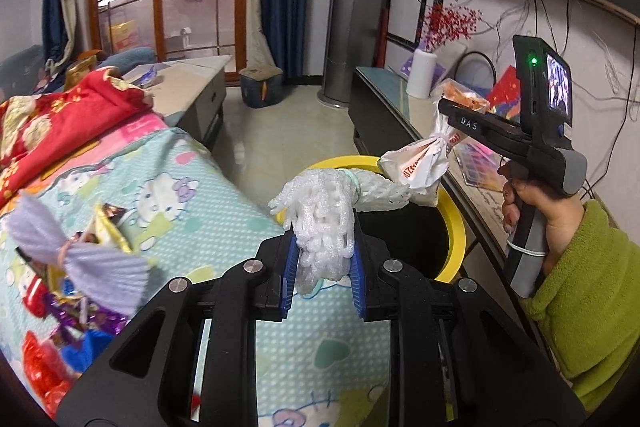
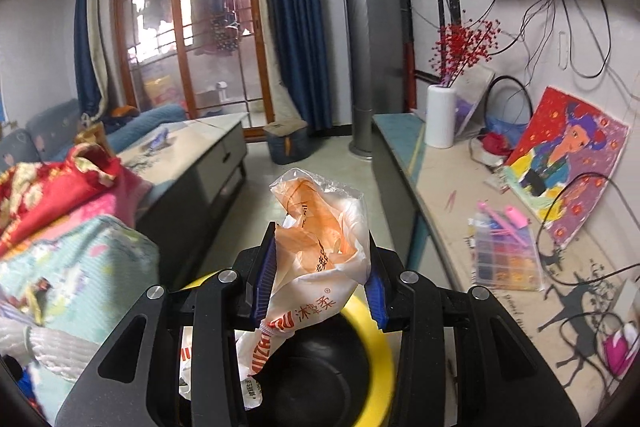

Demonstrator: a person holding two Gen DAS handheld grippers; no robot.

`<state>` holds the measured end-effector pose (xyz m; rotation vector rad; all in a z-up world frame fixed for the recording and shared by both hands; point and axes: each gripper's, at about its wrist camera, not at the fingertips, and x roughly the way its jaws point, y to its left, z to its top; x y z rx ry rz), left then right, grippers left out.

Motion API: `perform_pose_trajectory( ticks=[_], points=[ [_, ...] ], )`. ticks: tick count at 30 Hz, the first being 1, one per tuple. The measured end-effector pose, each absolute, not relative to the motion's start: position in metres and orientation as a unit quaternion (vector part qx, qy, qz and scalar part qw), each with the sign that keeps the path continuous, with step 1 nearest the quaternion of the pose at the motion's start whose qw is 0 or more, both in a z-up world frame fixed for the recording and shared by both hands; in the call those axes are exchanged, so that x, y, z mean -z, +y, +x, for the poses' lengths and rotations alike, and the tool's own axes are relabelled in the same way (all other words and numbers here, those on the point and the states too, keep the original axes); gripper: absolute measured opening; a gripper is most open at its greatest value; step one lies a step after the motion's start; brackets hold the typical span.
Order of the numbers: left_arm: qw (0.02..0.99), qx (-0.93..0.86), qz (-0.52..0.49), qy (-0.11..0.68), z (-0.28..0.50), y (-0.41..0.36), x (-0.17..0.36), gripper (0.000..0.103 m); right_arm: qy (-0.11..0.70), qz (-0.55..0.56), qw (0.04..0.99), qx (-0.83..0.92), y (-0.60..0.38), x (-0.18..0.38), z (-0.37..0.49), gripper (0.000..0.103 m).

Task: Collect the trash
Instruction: 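Open both tools to drop the bag and foam mesh into the bin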

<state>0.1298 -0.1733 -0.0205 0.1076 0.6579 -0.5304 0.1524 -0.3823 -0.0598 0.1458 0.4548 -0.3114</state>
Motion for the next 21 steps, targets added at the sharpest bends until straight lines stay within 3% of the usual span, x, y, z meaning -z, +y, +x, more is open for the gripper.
perform_pose_trajectory(
  ticks=[8, 10, 12, 14, 18, 21],
  points=[
    [0.899, 0.26, 0.066, 0.346, 0.147, -0.201, 0.043, 0.019, 0.234, 0.071, 0.955, 0.17, -0.396, 0.077, 0.154, 0.04],
    [0.896, 0.265, 0.063, 0.351, 0.15, -0.204, 0.047, 0.03, 0.235, 0.077, 0.955, 0.166, -0.398, 0.079, 0.155, 0.042],
    [0.897, 0.265, 0.057, 0.35, 0.151, -0.204, 0.047, 0.051, 0.24, 0.091, 0.955, 0.152, -0.399, 0.081, 0.156, 0.046],
    [0.898, 0.263, 0.046, 0.351, 0.152, -0.201, 0.047, 0.06, 0.243, 0.11, 0.954, 0.137, -0.4, 0.083, 0.156, 0.056],
    [0.904, 0.247, 0.019, 0.349, 0.153, -0.186, 0.043, 0.082, 0.247, 0.118, 0.955, 0.118, -0.393, 0.082, 0.159, 0.06],
    [0.911, 0.236, 0.004, 0.338, 0.151, -0.174, 0.039, 0.09, 0.249, 0.124, 0.955, 0.101, -0.383, 0.081, 0.159, 0.063]
  ],
)
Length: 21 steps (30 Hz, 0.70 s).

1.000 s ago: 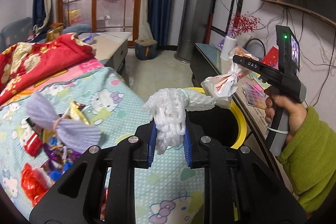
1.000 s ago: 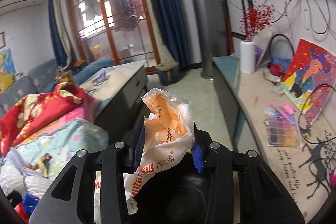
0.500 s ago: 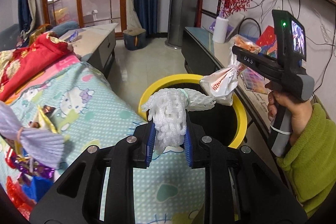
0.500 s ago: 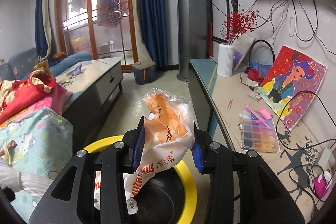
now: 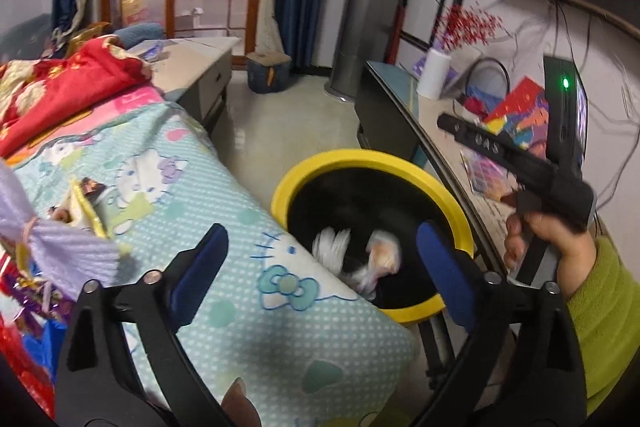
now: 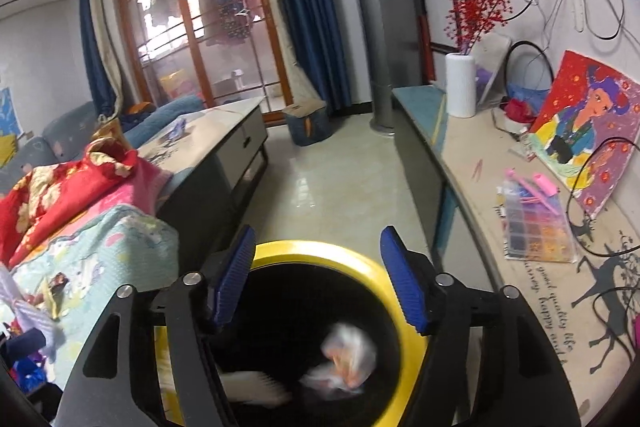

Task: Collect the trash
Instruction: 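Open both tools to drop the bag and foam mesh into the bin, then move both tools back to the trash on the bed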

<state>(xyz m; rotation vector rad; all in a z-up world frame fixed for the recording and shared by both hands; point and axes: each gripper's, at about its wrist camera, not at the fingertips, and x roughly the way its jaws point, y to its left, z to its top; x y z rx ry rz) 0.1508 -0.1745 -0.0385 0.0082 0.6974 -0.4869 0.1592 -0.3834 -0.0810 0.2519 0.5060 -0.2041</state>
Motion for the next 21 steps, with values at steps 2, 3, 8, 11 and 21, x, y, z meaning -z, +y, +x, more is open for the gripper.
perform_pose_trajectory(
  ticks=[2, 3, 8, 11, 21],
  points=[
    [0.915, 0.227, -0.002, 0.333, 0.149, -0.166, 0.036, 0.091, 0.253, 0.124, 0.956, 0.086, -0.375, 0.079, 0.16, 0.064],
    [0.917, 0.223, -0.005, 0.331, 0.147, -0.162, 0.034, 0.091, 0.253, 0.124, 0.956, 0.079, -0.371, 0.078, 0.159, 0.065],
    [0.926, 0.198, -0.025, 0.321, 0.142, -0.139, 0.027, 0.091, 0.255, 0.124, 0.958, 0.044, -0.347, 0.073, 0.157, 0.067],
    [0.93, 0.183, -0.037, 0.315, 0.14, -0.124, 0.024, 0.091, 0.258, 0.12, 0.958, 0.017, -0.329, 0.069, 0.155, 0.067],
    [0.945, 0.131, -0.06, 0.294, 0.132, -0.08, 0.012, 0.091, 0.261, 0.104, 0.959, -0.043, -0.284, 0.055, 0.152, 0.068]
  ],
)
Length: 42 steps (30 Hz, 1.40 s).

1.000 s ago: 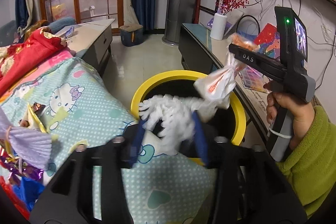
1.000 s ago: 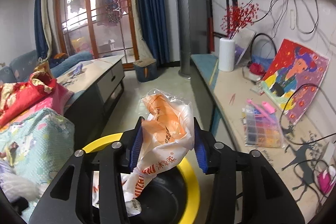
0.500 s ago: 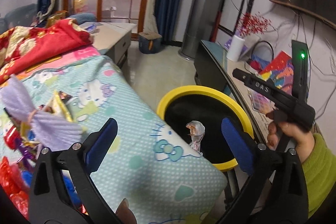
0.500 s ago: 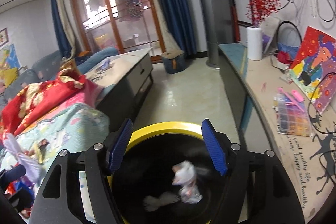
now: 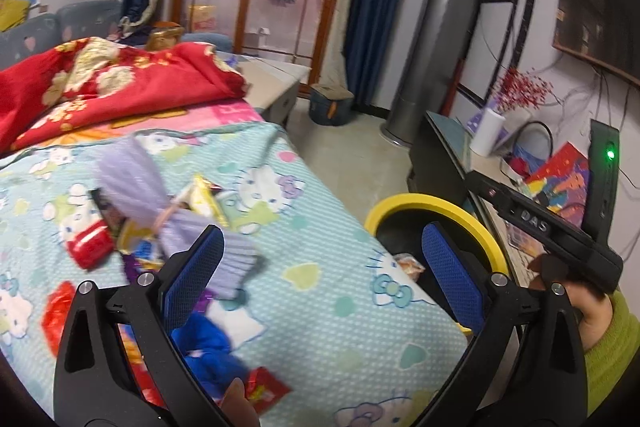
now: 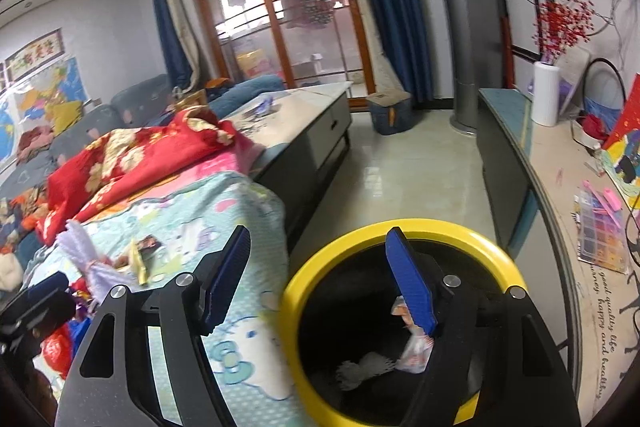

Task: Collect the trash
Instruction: 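Move both tools back to the trash on the bed, then grasp the lavender foam mesh sleeve with right tool while left grasps red plastic bag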

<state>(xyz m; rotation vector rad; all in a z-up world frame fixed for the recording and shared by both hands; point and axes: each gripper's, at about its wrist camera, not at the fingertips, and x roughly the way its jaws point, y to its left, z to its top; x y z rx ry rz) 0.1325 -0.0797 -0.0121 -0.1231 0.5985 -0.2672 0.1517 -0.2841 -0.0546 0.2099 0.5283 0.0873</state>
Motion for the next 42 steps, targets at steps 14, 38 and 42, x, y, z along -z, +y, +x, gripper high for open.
perform_pose_trajectory(
  ticks=[14, 38, 42],
  points=[
    [0.957, 0.054, -0.09, 0.271, 0.113, -0.014, 0.002, 0.091, 0.268, 0.073, 0.951, -0.135, -0.214, 0.045, 0.144, 0.068],
    [0.946, -0.045, -0.135, 0.291, 0.081, 0.093, 0.011, 0.091, 0.317, -0.009, 0.909, -0.27, -0.089, 0.056, 0.163, 0.068],
    [0.936, -0.039, -0.157, 0.313, 0.073, 0.106, 0.024, 0.091, 0.334, -0.015, 0.901, -0.277, -0.073, 0.064, 0.177, 0.068]
  ],
)
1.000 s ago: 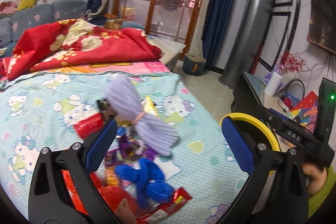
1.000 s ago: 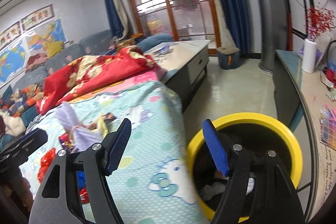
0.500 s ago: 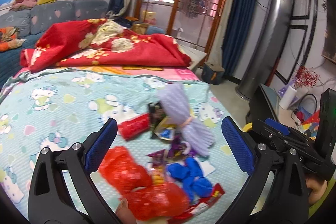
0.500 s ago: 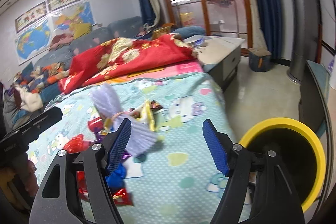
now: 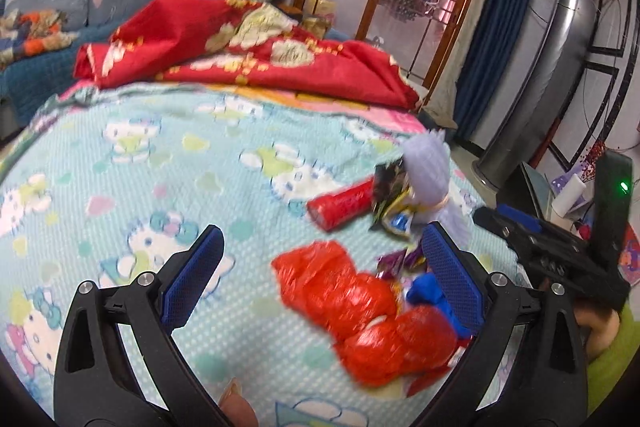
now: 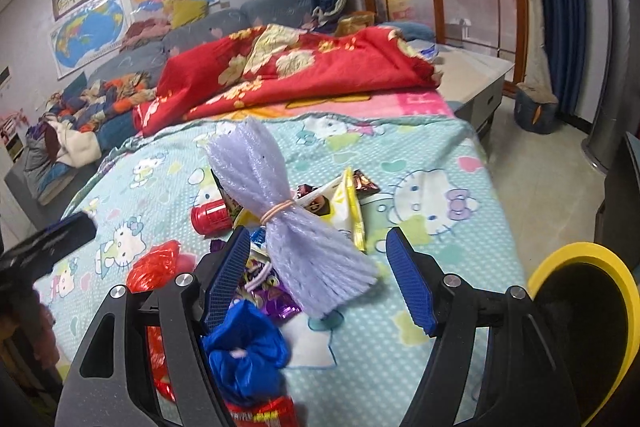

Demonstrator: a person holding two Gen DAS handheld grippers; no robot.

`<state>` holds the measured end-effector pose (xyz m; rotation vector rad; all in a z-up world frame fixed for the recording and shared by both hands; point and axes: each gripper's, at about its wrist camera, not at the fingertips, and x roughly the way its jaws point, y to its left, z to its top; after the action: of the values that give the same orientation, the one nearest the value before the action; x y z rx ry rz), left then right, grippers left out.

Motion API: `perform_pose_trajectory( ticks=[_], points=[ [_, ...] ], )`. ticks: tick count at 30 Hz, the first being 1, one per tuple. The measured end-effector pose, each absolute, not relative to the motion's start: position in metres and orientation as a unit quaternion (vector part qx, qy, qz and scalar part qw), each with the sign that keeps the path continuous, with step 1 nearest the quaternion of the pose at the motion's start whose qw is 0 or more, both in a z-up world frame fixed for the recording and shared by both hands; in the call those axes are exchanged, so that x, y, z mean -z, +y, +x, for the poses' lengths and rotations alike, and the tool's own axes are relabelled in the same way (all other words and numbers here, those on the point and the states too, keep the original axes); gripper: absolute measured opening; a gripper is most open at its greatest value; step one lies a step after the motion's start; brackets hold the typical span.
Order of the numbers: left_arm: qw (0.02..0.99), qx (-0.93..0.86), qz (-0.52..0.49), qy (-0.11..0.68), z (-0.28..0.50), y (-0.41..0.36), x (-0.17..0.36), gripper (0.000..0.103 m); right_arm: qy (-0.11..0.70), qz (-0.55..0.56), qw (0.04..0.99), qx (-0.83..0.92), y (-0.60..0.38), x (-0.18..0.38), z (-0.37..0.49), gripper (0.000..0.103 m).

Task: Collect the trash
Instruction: 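Grasp the lavender foam mesh sleeve with right tool while left grasps red plastic bag, then carry the lavender sleeve and red bag with both tools over the bin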

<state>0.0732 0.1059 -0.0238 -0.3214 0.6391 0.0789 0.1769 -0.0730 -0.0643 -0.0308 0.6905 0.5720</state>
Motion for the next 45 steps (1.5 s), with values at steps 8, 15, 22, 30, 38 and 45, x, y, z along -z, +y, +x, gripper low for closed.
perform_pose_trajectory(
  ticks=[8, 15, 22, 30, 38, 45],
  points=[
    [0.914, 0.013, -0.199, 0.353, 0.067, 0.096, 0.049, 0.091, 0.367, -0.027, 0.887, -0.279, -0.055, 0.084, 0.198, 0.065],
    [0.897, 0.049, -0.21, 0.385, 0.069, 0.08, 0.066, 0.079, 0.38, -0.021, 0.877, -0.294, -0.057, 0.092, 0.198, 0.045],
    [0.888, 0.059, -0.214, 0.403, 0.069, 0.079, 0.075, 0.044, 0.375, -0.009, 0.875, -0.305, -0.063, 0.089, 0.192, 0.029],
    [0.902, 0.043, -0.212, 0.374, 0.065, 0.091, 0.057, 0.027, 0.355, 0.017, 0.884, -0.304, -0.077, 0.077, 0.18, 0.025],
    [0.92, 0.038, -0.206, 0.331, 0.061, 0.096, 0.025, 0.027, 0.341, 0.034, 0.89, -0.301, -0.092, 0.063, 0.173, 0.025],
    [0.927, 0.051, -0.196, 0.315, 0.066, 0.083, 0.01, 0.027, 0.325, 0.042, 0.898, -0.294, -0.106, 0.049, 0.166, 0.025]
  ],
)
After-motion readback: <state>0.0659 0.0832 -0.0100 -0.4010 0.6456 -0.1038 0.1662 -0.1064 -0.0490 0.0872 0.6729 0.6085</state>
